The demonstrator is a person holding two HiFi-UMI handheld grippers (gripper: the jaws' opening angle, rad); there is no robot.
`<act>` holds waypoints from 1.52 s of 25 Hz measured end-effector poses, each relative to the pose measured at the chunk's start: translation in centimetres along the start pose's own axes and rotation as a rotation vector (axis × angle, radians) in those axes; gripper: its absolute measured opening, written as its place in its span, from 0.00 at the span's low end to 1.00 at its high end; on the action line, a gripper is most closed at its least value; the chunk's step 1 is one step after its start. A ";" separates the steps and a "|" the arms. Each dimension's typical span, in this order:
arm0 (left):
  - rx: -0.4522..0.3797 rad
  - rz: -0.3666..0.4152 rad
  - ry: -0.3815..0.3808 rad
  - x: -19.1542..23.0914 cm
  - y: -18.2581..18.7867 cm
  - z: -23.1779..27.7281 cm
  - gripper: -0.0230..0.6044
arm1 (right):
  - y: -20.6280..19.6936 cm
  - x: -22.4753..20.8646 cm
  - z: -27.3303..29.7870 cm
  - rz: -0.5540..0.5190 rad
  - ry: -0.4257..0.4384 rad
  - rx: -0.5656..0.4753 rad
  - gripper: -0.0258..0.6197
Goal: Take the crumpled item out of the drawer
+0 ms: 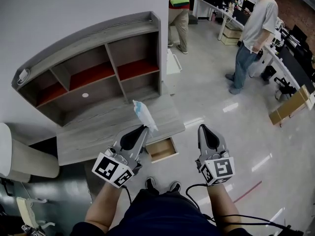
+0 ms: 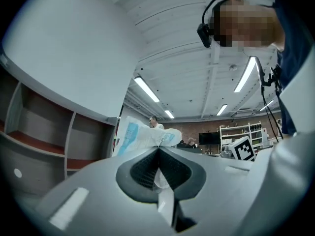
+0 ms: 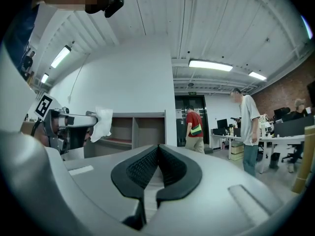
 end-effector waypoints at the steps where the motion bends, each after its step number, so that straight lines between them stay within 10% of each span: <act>1: -0.012 -0.010 -0.005 0.1 0.2 0.0 0.04 | 0.2 0.0 -0.1 -0.001 -0.001 -0.005 0.05; 38: -0.021 -0.141 -0.041 2.6 -1.6 -0.8 0.04 | -0.2 0.8 0.2 -0.005 -0.007 0.018 0.05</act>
Point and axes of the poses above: the fingertips, and each gripper's own axes: z forward along the fingers, x to its left, y out of its top, the point moved 3 cm from there along -z, backward along the fingers, and after that the axes turned 2 degrees about x, right-handed, at the moved point
